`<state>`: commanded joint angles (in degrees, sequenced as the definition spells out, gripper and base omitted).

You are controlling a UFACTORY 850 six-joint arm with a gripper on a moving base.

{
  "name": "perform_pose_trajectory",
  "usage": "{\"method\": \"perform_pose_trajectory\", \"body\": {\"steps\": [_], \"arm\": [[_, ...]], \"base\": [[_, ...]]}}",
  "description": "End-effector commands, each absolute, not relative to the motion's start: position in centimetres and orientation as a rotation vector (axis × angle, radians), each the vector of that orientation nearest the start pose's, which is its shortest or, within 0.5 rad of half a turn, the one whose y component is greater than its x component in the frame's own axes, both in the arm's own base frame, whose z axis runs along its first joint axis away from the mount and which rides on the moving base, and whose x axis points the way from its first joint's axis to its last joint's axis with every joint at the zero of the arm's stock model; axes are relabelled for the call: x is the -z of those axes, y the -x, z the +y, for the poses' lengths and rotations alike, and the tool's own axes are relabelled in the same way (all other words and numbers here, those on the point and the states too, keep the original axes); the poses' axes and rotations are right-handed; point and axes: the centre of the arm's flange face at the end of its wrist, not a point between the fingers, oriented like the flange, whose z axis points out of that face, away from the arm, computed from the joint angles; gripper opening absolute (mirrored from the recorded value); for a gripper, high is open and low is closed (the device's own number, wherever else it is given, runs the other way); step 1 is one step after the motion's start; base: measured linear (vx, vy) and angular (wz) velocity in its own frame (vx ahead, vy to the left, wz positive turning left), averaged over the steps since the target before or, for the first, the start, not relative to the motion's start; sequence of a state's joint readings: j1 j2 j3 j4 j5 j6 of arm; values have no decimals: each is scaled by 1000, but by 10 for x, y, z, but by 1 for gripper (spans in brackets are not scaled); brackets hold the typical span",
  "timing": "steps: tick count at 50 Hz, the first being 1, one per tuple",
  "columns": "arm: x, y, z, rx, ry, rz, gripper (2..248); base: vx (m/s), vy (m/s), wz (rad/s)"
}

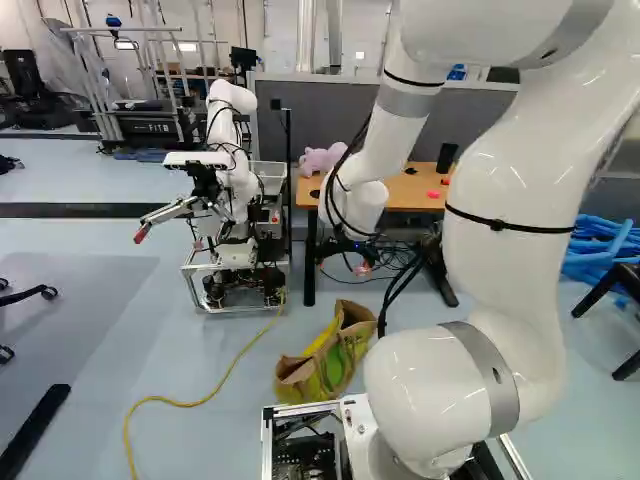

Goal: Pick up the bag on the ground and place it on the table

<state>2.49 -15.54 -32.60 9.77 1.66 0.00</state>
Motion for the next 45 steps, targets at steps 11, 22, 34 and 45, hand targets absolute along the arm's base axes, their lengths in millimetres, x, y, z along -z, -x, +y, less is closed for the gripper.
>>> {"method": "perform_pose_trajectory", "body": {"steps": [11, 22, 34, 45], "arm": [[-277, -409, 17, 460, 3074, 197, 247], [-262, -415, 18, 418, 3083, 197, 247], [-245, -421, 18, 370, 3079, 287, 247], [-230, -427, 18, 327, 3055, 456, 247]], "base": [[0, 0, 0], [0, 0, 0], [0, 0, 0], [0, 0, 0]]}}
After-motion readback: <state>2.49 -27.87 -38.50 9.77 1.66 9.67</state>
